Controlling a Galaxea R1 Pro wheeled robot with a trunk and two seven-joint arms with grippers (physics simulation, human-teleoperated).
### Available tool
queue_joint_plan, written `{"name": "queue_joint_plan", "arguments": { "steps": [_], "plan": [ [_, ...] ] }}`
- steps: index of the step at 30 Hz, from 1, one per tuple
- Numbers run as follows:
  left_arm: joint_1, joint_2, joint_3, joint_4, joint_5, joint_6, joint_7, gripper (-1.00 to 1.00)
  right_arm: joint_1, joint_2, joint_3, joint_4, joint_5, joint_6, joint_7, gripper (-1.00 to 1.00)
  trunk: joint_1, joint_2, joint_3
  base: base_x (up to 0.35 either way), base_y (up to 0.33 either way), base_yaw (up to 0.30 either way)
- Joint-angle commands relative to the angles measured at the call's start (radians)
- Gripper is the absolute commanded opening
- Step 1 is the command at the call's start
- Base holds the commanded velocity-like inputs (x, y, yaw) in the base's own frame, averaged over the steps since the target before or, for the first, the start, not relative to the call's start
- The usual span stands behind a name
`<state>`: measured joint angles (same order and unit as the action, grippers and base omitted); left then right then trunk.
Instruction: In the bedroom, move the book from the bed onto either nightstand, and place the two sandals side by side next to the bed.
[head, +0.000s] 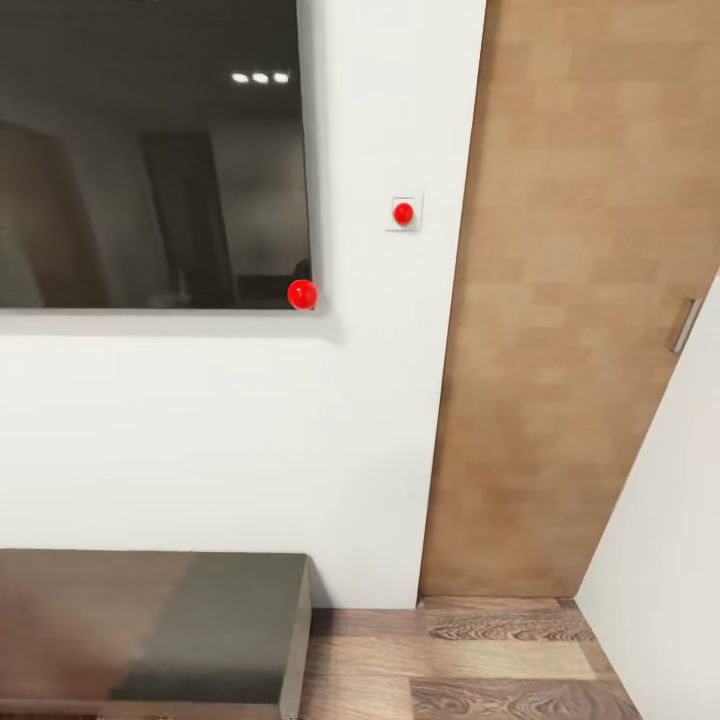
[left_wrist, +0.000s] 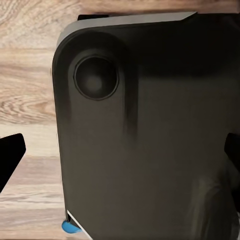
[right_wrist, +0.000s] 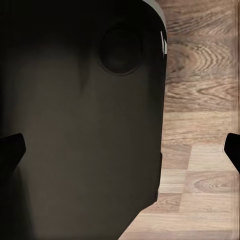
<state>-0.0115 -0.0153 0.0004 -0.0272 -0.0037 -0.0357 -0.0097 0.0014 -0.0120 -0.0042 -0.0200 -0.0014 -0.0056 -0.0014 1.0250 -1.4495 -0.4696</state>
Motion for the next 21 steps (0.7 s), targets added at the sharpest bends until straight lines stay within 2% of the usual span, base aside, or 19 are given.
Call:
{"name": "queue_joint_plan", "arguments": {
  "steps": [1, 21],
  "plan": [
    [-0.001, 0.0, 0.0, 0.001, 0.0, -0.003, -0.001, 1.0, 0.0, 0.0, 0.0, -0.001, 0.0, -0.001, 0.0, 1.0, 0.0, 0.0, -0.001, 0.0, -0.124, 0.193],
    [-0.001, 0.0, 0.002, 0.001, 0.001, -0.004, -0.001, 1.0, 0.0, 0.01, 0.001, -0.004, 0.0, -0.001, 0.0, 1.0, 0.0, 0.0, -0.012, 0.0, -0.025, 0.257]
  ]
}}
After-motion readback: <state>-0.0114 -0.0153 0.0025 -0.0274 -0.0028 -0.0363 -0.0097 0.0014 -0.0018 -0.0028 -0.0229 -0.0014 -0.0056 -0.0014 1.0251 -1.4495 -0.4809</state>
